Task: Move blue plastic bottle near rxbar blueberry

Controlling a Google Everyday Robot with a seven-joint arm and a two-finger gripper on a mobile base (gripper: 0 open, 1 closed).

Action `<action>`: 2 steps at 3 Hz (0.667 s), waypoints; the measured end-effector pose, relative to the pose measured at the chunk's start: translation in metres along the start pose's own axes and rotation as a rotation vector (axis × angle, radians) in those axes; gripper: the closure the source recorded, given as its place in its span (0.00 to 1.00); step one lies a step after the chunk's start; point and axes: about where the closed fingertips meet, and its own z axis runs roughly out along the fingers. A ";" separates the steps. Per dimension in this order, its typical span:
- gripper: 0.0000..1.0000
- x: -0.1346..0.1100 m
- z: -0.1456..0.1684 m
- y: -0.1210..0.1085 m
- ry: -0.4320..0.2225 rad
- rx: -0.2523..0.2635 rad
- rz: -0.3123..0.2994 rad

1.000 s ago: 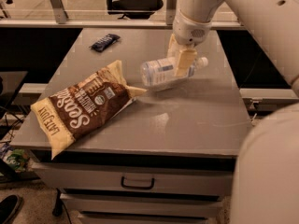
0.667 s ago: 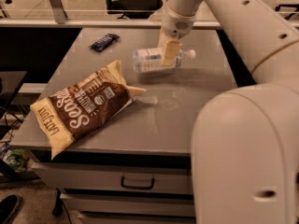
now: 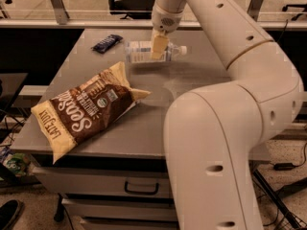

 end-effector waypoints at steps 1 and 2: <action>1.00 -0.022 0.013 -0.025 0.030 0.059 0.029; 1.00 -0.037 0.020 -0.039 0.045 0.099 0.051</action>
Offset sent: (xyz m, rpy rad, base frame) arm 0.0505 0.0461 0.0081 -0.0475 -0.0934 -0.1079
